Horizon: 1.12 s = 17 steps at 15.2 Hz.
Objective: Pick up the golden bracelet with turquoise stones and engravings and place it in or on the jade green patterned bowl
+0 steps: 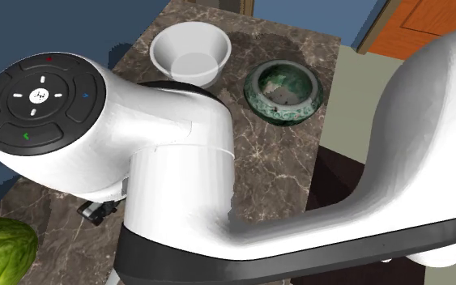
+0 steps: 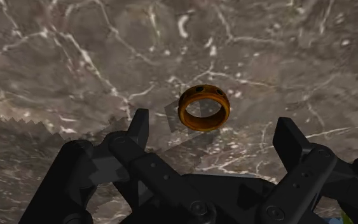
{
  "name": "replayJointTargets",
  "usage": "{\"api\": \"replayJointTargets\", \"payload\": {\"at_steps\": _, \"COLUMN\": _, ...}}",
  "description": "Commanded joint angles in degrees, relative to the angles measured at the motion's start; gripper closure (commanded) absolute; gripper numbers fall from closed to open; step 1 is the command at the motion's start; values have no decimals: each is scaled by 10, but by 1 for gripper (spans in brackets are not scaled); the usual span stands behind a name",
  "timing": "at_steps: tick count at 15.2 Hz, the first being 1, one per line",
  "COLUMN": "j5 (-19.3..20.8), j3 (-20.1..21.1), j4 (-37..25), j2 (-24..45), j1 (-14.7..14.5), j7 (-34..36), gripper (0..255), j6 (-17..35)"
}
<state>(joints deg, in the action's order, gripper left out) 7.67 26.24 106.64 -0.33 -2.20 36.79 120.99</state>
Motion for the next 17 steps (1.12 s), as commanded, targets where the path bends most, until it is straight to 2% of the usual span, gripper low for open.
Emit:
{"api": "replayJointTargets", "payload": {"at_steps": 1, "j5": 6, "j3": 1, "j4": 6, "j2": 9, "j1": -1, "j7": 5, "gripper": 0, "j6": 14}}
{"api": "replayJointTargets", "payload": {"at_steps": 3, "j5": 13, "j3": 0, "j4": 15, "j2": 18, "j1": -1, "j7": 10, "gripper": 0, "j6": 31}}
{"api": "replayJointTargets", "payload": {"at_steps": 11, "j5": 13, "j3": 0, "j4": 15, "j2": 18, "j1": -1, "j7": 10, "gripper": 0, "j6": 31}}
{"api": "replayJointTargets", "payload": {"at_steps": 12, "j5": 13, "j3": 0, "j4": 15, "j2": 18, "j1": -1, "j7": 10, "gripper": 255, "j6": 31}}
{"api": "replayJointTargets", "payload": {"at_steps": 17, "j5": 13, "j3": 0, "j4": 15, "j2": 18, "j1": -1, "j7": 10, "gripper": 255, "j6": 31}}
